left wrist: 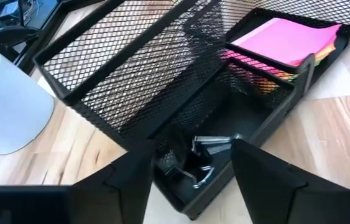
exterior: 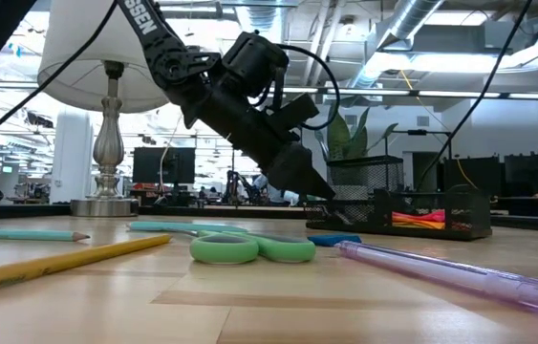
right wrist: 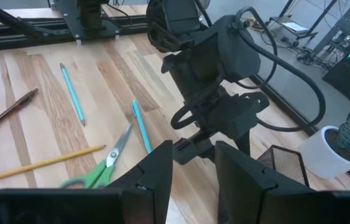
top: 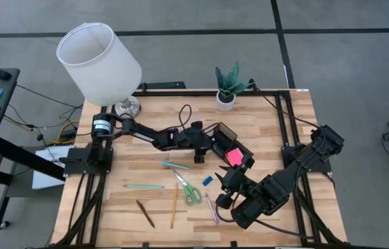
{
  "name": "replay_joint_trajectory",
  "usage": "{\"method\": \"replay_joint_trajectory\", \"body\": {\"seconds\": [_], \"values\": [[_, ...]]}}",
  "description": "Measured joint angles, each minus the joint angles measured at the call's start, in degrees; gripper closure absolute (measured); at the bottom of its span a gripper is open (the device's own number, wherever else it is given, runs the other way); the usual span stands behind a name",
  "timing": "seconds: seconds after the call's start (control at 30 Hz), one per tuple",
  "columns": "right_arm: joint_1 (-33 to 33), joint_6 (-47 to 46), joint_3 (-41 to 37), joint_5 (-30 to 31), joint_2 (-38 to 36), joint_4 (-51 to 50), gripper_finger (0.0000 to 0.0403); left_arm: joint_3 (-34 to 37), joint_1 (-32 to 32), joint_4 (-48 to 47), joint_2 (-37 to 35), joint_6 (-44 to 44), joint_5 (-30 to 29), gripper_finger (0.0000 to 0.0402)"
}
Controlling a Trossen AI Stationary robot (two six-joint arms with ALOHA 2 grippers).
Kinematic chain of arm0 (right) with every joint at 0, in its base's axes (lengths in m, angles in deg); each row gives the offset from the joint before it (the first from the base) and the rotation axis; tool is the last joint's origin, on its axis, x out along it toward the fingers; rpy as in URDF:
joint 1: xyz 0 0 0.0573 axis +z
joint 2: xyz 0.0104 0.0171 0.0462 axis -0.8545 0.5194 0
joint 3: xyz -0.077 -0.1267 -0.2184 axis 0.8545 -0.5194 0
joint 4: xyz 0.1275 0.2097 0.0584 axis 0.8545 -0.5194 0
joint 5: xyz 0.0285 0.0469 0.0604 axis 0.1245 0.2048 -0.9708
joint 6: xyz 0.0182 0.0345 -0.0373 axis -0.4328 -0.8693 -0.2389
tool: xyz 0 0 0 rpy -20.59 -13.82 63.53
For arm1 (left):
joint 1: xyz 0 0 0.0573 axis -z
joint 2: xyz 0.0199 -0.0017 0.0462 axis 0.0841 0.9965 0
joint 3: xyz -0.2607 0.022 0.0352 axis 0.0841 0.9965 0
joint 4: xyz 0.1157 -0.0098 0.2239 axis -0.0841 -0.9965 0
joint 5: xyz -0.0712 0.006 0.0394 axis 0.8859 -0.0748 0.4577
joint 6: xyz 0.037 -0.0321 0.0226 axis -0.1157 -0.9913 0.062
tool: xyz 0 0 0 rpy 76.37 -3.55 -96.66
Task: Pick and place office supplies into organizer
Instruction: Put the black binder clip into the desk organizer, then put the blue pen into the desk organizer
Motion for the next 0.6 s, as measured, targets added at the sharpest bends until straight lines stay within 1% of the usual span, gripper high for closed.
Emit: {"method": "replay_joint_trajectory", "body": {"seconds": [0.17,0.4,0.53,0.6], "values": [[-0.22,-0.05,0.00,-0.02,0.00,0.00,0.0289,-0.01,0.46,0.02,0.00,-0.21,-0.03,0.0176],[-0.22,-0.13,0.00,-0.02,0.00,0.00,0.0289,-3.88,3.13,-0.73,0.00,0.13,-0.05,0.0185],[-0.02,-0.13,0.00,-0.32,0.00,0.00,0.0289,-7.46,5.04,-7.39,-1.18,0.16,-0.07,0.0194],[0.30,-0.13,0.00,-0.47,0.00,0.00,0.0289,-9.76,5.97,-14.18,-2.39,0.16,-0.01,0.0198]]}}
